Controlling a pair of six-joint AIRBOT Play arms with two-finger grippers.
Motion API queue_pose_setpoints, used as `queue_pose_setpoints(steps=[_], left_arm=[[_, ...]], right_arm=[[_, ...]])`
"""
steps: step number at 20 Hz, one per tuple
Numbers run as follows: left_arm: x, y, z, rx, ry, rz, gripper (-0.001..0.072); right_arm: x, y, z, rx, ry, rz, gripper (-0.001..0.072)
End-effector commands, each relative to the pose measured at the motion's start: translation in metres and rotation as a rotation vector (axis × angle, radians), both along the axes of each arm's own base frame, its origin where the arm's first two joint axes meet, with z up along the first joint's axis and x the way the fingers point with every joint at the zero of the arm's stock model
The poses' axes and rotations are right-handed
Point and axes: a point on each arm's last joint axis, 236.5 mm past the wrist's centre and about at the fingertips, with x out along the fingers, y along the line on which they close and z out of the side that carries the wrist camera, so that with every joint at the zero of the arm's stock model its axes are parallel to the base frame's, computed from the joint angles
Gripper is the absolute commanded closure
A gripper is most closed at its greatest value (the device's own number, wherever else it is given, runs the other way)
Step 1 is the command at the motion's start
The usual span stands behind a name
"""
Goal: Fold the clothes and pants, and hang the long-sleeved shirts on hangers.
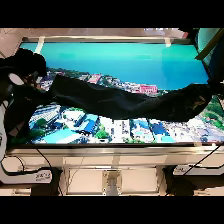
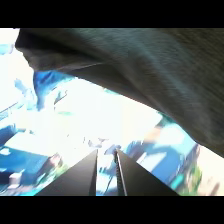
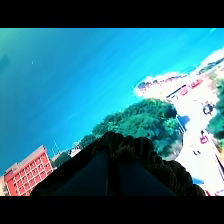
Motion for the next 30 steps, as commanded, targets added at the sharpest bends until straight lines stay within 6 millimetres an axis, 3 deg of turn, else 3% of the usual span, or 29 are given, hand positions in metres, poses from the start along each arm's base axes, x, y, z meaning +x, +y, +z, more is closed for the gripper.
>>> queue_pose_setpoints(steps=[1,3,4,5,6,7,10,12,14,18,22,23,24,25,26,27,30], left_arm=[[-0.005,0.000,-0.005,0.012,-0.110,0.123,0.0538],[0.002,0.005,0.003,0.027,-0.175,0.148,0.0536],[0.008,0.008,0.007,0.034,-0.203,0.160,0.0490],[0.012,0.010,0.008,0.039,-0.217,0.170,0.0287],[0.013,0.013,0.007,0.042,-0.221,0.177,0.0133],[0.015,0.017,0.005,0.045,-0.224,0.189,0.0102],[0.021,0.039,0.004,0.059,-0.246,0.246,0.0102],[0.022,0.053,0.001,0.053,-0.241,0.313,0.0102],[0.034,0.064,-0.003,0.035,-0.271,0.386,0.0105],[0.086,0.081,0.006,-0.054,-0.450,0.594,0.0105],[0.091,0.077,-0.029,-0.050,-0.389,0.594,0.0108],[0.096,0.079,-0.031,-0.043,-0.398,0.598,0.0121],[0.103,0.081,-0.029,-0.035,-0.421,0.603,0.0219],[0.111,0.082,-0.025,-0.029,-0.443,0.603,0.0387],[0.121,0.082,-0.018,-0.024,-0.471,0.597,0.0618],[0.129,0.080,-0.012,-0.020,-0.495,0.583,0.0693],[0.153,0.070,0.026,-0.020,-0.584,0.533,0.0693]], right_arm=[[0.012,-0.008,-0.019,0.027,0.035,0.006,0.0667],[0.010,-0.007,-0.023,0.047,0.046,-0.002,0.0666],[0.008,-0.003,-0.020,0.052,0.050,0.009,0.0650],[0.006,0.000,-0.014,0.051,0.050,0.020,0.0512],[0.003,0.003,-0.006,0.048,0.047,0.030,0.0324],[-0.002,0.004,0.005,0.037,0.047,0.043,0.0277],[-0.038,0.005,0.040,-0.042,0.100,0.079,0.0277],[-0.077,0.003,0.052,-0.112,0.199,0.099,0.0276],[-0.102,0.008,0.063,-0.151,0.241,0.133,0.0276],[-0.118,0.029,0.074,-0.148,0.221,0.150,0.0276],[-0.114,0.040,0.073,-0.123,0.207,0.168,0.0276],[-0.113,0.043,0.073,-0.121,0.208,0.175,0.0276],[-0.113,0.046,0.073,-0.119,0.212,0.184,0.0276],[-0.111,0.050,0.072,-0.119,0.213,0.196,0.0277],[-0.109,0.054,0.072,-0.121,0.214,0.209,0.0276],[-0.106,0.059,0.071,-0.124,0.215,0.224,0.0277],[-0.111,0.066,0.061,-0.148,0.268,0.268,0.0276]])
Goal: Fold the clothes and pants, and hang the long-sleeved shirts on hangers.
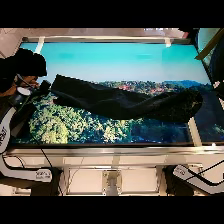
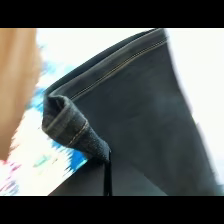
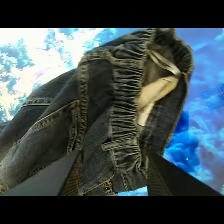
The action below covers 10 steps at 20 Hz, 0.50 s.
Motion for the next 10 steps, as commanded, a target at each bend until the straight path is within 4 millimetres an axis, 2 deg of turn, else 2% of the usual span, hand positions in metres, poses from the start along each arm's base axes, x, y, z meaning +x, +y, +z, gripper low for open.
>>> queue_pose_setpoints(steps=[1,3,6,8,10], left_arm=[[0.029,-0.004,0.046,0.056,-0.114,-0.029,0.0693],[0.038,-0.007,0.092,0.110,-0.198,-0.068,0.0693],[0.023,-0.021,0.142,0.160,-0.250,-0.151,0.0693],[0.005,-0.032,0.157,0.226,-0.232,-0.242,0.0693],[-0.007,-0.038,0.164,0.243,-0.213,-0.283,0.0693]], right_arm=[[-0.015,0.008,-0.020,-0.015,0.097,0.043,0.0276],[-0.040,0.004,-0.048,-0.017,0.203,0.035,0.0276],[-0.057,0.001,-0.076,0.011,0.198,-0.030,0.0273],[-0.048,-0.002,-0.082,0.028,0.152,-0.060,0.0262],[-0.019,-0.002,-0.080,0.058,0.054,-0.085,0.0241]])
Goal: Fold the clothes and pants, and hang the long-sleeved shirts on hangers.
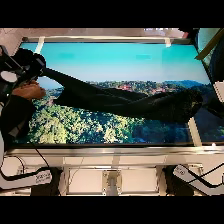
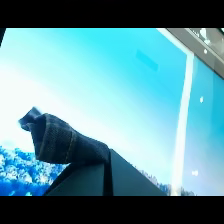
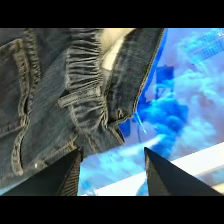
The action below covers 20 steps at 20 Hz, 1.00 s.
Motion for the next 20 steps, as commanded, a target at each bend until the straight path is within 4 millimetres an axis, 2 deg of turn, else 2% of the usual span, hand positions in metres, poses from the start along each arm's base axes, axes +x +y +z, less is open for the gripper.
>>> queue_pose_setpoints(steps=[1,6,10,12,15,16,17,18,20], left_arm=[[-0.021,-0.015,0.018,0.068,0.024,-0.092,0.0693],[-0.022,-0.015,0.018,0.070,0.026,-0.094,0.0693],[-0.022,-0.015,0.018,0.071,0.027,-0.094,0.0693],[-0.022,-0.015,0.017,0.072,0.028,-0.094,0.0693],[-0.022,-0.014,0.017,0.077,0.029,-0.093,0.0693],[-0.022,-0.011,0.015,0.102,0.035,-0.094,0.0693],[-0.023,-0.008,0.012,0.125,0.044,-0.094,0.0694],[-0.023,-0.003,0.010,0.149,0.048,-0.090,0.0693],[-0.022,0.008,0.014,0.105,0.037,-0.042,0.0694]], right_arm=[[0.038,-0.005,-0.005,0.031,-0.144,-0.066,0.0242],[0.111,-0.027,-0.027,0.128,-0.270,-0.133,0.0242],[0.138,-0.040,-0.067,0.173,-0.225,-0.122,0.0242],[0.148,-0.039,-0.090,0.168,-0.205,-0.102,0.0243],[0.167,-0.033,-0.107,0.117,-0.222,-0.079,0.0257],[0.175,-0.027,-0.107,0.106,-0.235,-0.065,0.0348],[0.181,-0.021,-0.102,0.098,-0.251,-0.047,0.0560],[0.188,-0.017,-0.093,0.089,-0.268,-0.030,0.0659],[0.199,-0.016,-0.056,0.067,-0.323,0.002,0.0666]])
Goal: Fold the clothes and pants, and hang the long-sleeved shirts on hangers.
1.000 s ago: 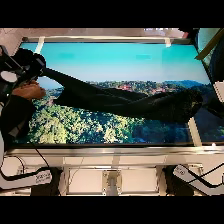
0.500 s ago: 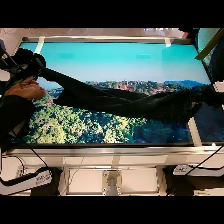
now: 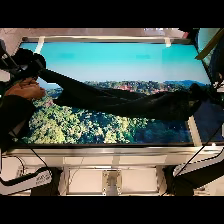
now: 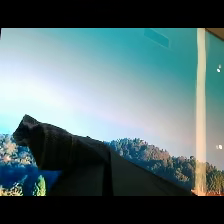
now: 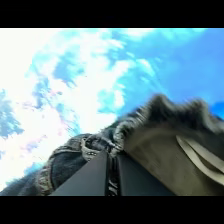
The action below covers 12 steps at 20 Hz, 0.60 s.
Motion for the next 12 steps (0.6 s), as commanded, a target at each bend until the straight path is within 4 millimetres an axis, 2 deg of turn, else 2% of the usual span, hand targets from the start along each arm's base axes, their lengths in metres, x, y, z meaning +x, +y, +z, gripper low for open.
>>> queue_pose_setpoints(steps=[1,3,5,6,7,9,11,12], left_arm=[[-0.001,0.020,0.005,-0.047,-0.011,0.079,0.0694],[-0.006,0.032,0.012,-0.056,-0.020,0.109,0.0694],[-0.019,0.038,0.021,-0.057,-0.011,0.113,0.0694],[-0.029,0.039,0.025,-0.056,0.006,0.106,0.0694],[-0.040,0.040,0.027,-0.044,0.033,0.096,0.0694],[-0.073,0.038,0.021,-0.014,0.139,0.060,0.0694],[-0.117,0.040,-0.001,0.037,0.288,0.045,0.0694],[-0.138,0.042,-0.015,0.042,0.347,0.060,0.0694]], right_arm=[[0.021,0.005,0.054,-0.061,-0.094,0.046,0.0667],[0.014,0.002,0.112,-0.136,-0.141,0.088,0.0667],[-0.015,0.001,0.163,-0.201,-0.150,0.121,0.0667],[-0.036,0.000,0.179,-0.220,-0.130,0.135,0.0667],[-0.063,0.000,0.190,-0.241,-0.084,0.151,0.0667],[-0.121,-0.001,0.201,-0.261,0.025,0.165,0.0668],[-0.173,0.005,0.203,-0.268,0.084,0.172,0.0668],[-0.198,0.008,0.197,-0.263,0.104,0.153,0.0668]])
